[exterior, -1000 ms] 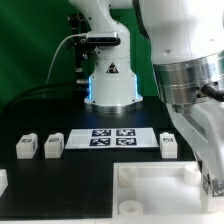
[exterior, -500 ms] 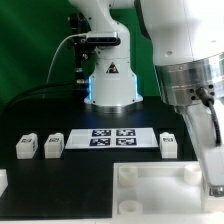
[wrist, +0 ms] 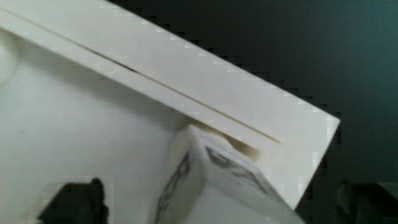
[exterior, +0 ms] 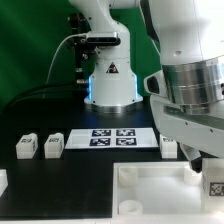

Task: Assemble one leg

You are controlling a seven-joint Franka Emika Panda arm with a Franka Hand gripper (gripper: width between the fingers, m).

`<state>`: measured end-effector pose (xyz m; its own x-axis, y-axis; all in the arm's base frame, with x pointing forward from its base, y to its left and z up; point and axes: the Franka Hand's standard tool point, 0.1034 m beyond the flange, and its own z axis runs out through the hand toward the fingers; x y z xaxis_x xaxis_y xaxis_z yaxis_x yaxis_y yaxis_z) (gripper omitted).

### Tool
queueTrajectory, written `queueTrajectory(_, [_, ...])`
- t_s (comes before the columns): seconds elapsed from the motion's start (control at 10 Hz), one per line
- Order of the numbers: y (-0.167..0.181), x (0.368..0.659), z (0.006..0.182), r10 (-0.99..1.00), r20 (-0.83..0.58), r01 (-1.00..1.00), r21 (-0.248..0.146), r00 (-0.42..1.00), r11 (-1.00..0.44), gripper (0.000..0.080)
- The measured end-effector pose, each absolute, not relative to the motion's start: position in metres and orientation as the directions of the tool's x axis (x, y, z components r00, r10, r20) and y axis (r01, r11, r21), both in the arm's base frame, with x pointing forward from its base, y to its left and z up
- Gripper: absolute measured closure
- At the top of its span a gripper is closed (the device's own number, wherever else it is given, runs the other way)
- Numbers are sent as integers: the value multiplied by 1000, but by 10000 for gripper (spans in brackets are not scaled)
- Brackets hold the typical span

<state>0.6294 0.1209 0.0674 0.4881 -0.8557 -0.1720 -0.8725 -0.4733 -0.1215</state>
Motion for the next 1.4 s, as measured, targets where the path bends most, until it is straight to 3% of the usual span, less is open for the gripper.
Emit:
queueTrajectory(0.3, [120, 629, 67, -712, -135, -724, -158, 689, -671, 150])
queueTrajectory(0.4, [118, 630, 67, -541, -77, -546, -158, 837, -822, 150])
queueTrajectory(0.6, [115, 630, 66, -158, -4, -157, -134, 987, -978, 150])
queueTrajectory(0.8, [118, 633, 69, -13, 25, -10, -118, 1000, -993, 150])
queueTrajectory(1.0, [118, 632, 67, -118, 11, -116, -119, 993, -986, 379])
queueTrajectory(1.1, [118, 632, 67, -178, 3, -176, -121, 984, -977, 379])
queueTrajectory(1.2, [118, 632, 67, -301, -13, -300, -122, 954, -946, 505])
queueTrajectory(1.4, [118, 632, 67, -474, -36, -475, -118, 880, -872, 505])
